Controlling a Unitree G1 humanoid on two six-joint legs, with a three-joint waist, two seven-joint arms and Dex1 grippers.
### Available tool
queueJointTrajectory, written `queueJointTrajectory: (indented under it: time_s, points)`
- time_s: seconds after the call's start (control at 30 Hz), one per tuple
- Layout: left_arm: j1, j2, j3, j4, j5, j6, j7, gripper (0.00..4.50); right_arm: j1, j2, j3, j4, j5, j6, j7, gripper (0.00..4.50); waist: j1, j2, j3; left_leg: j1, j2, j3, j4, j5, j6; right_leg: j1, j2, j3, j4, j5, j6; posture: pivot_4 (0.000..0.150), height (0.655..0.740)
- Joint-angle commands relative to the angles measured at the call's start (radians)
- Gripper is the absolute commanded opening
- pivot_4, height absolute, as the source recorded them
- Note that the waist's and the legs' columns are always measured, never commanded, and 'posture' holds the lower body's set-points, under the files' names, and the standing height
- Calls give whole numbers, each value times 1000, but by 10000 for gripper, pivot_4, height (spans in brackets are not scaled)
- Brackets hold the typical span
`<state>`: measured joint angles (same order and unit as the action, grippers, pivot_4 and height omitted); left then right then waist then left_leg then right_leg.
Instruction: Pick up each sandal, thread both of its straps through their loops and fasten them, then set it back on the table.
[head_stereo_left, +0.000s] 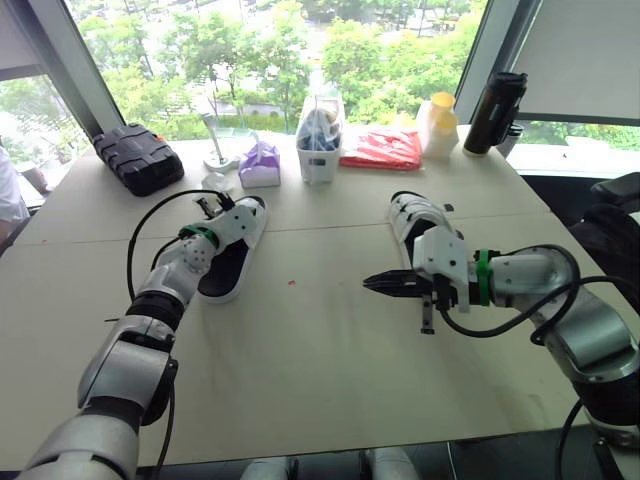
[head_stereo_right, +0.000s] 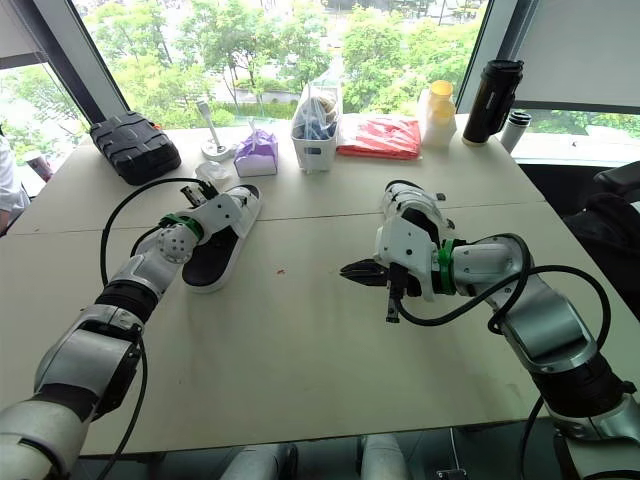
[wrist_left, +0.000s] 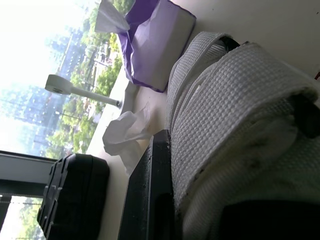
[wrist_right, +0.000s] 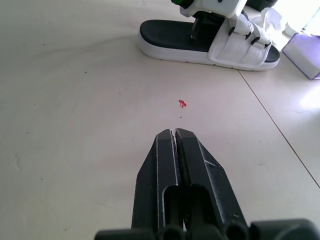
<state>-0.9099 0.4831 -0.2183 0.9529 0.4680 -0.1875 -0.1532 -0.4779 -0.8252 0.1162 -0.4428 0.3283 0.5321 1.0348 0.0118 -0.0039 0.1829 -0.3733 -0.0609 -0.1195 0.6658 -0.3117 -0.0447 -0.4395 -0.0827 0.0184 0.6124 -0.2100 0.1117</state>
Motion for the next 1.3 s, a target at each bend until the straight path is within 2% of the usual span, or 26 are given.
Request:
queueJointTrajectory:
  time_s: [0.03,0.2,0.23,0.33,0.5,0.67,0.8,0.9,1.07,1.17,1.3]
  points:
    - [44,5,13,-53,-40,-5,-43,17464,-23,2,0,-10,-3,-16,0,0,0,0,0,0,0,0,0,1,-2,0,0,0,0,0,0,1500,7400]
    - [177,43,52,-291,-103,47,-125,42446,-30,4,4,0,-6,-23,1,0,-3,0,0,0,0,1,0,1,-2,-1,0,2,1,0,0,1500,7400]
    - [210,48,65,-352,-121,70,-145,43836,-32,4,5,3,-6,-24,3,0,-2,0,0,0,0,1,0,1,-2,-1,0,2,1,0,0,1500,7400]
    - [308,58,99,-538,-179,139,-214,43836,-35,2,7,13,-6,-32,8,0,-1,0,-1,0,0,2,0,1,-1,-1,0,2,1,0,0,1500,7400]
    - [513,66,202,-918,-370,331,-363,43836,-49,5,22,46,-14,-60,25,0,-1,0,-1,0,1,2,0,0,0,-1,-1,3,1,0,0,1500,7400]
    - [681,46,328,-1239,-627,619,-438,43836,-66,4,28,87,-19,-91,50,0,-4,0,0,0,4,3,0,-1,2,-2,0,3,1,0,-1,1500,7400]
    - [828,100,469,-1482,-892,882,-519,43836,-84,-9,17,163,-27,-127,81,0,-11,0,0,1,4,3,0,-1,2,-2,0,4,2,0,-1,1500,7400]
    - [863,152,572,-1560,-1048,1038,-534,43836,-94,-20,5,212,-40,-151,94,0,-9,-1,0,1,4,2,1,-1,2,-2,1,3,3,0,-1,1500,7400]
    - [866,224,722,-1612,-1262,1191,-532,43836,-134,-43,-38,305,-44,-164,100,0,-8,-1,0,2,4,3,1,-1,1,-1,1,3,3,0,-1,1500,7400]
    - [857,246,736,-1614,-1306,1213,-509,43836,-149,-53,-48,363,-53,-194,114,0,-10,-1,0,2,4,3,1,-1,1,-1,1,3,3,0,-2,1500,7400]
    - [897,292,784,-1613,-1387,1214,-551,43836,-190,-82,-69,443,-74,-215,114,0,-15,0,0,2,3,4,1,-1,1,-1,1,4,2,1,-2,1500,7400]
